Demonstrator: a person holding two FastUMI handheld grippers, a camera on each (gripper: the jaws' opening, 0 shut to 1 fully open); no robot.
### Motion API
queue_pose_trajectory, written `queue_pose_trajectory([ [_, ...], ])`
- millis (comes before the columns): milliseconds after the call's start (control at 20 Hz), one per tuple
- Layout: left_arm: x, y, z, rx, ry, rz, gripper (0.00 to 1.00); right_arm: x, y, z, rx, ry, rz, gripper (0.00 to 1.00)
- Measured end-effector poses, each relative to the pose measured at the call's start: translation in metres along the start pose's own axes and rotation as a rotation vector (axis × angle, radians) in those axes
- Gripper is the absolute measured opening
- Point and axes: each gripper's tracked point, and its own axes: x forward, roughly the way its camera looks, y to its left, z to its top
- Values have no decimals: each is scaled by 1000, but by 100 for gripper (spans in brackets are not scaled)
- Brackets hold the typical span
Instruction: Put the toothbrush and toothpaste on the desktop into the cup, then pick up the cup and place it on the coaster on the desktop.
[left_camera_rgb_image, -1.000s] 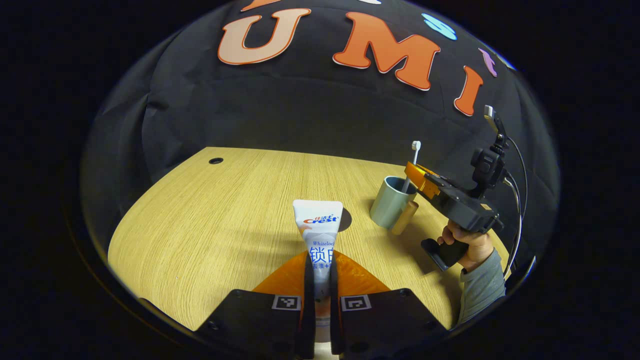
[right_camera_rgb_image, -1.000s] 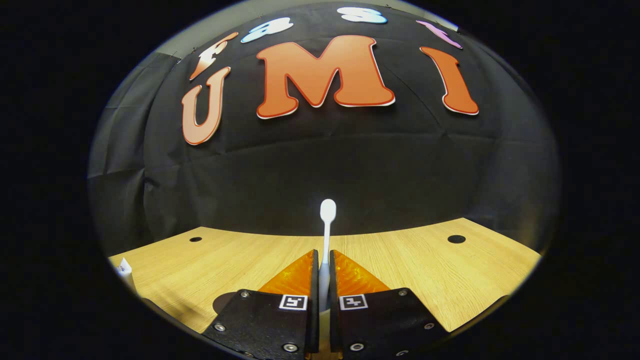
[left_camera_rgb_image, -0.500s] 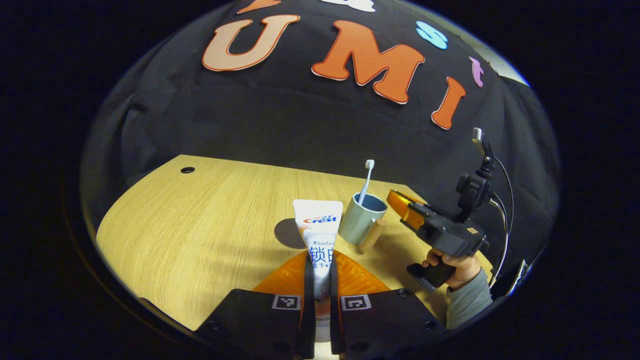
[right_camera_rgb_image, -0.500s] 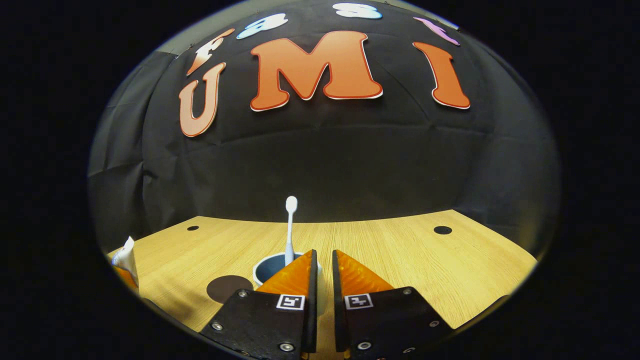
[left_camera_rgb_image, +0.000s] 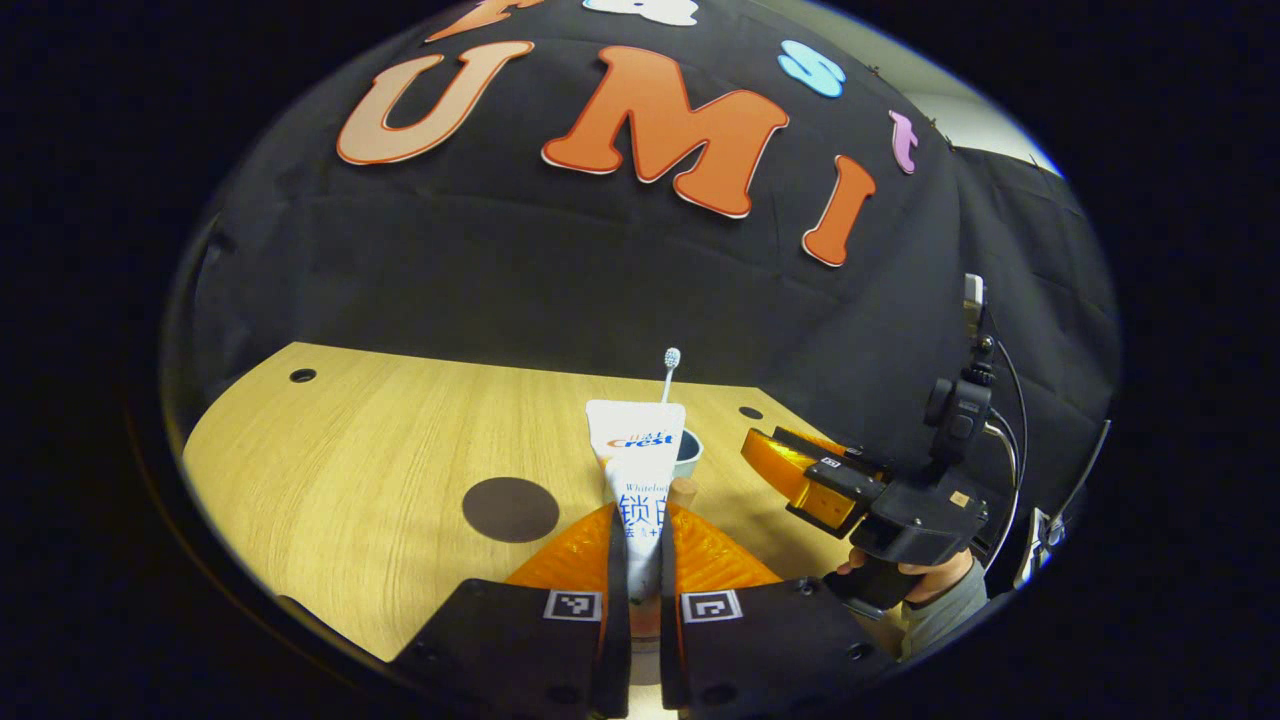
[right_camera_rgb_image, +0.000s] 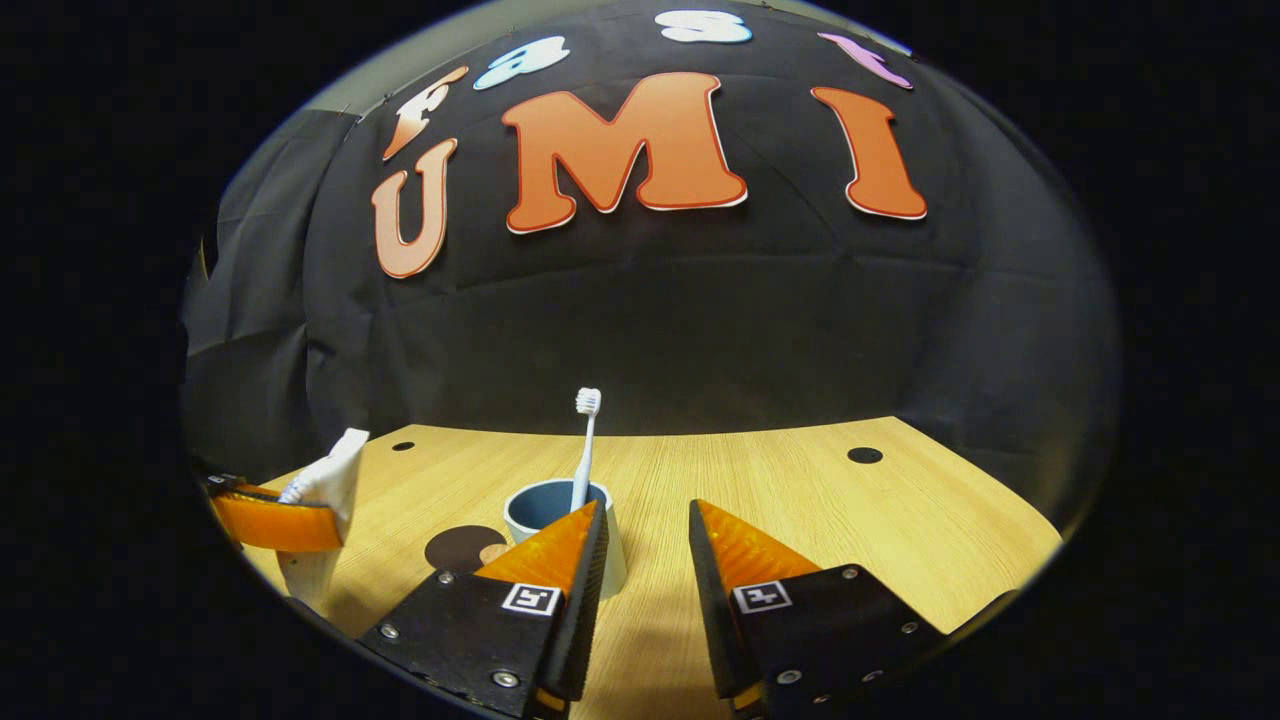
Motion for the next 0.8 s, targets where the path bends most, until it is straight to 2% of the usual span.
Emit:
queue_pose_trajectory([
  [200,3,-25,11,13,-44,-47,15,-17,-13,-4,-2,2,1,63],
  [300,12,-30,16,23,-71,-61,15,-24,-21,-5,-4,3,-8,67],
  [800,37,-41,40,51,-189,-81,15,-44,-34,-20,18,25,-2,72],
])
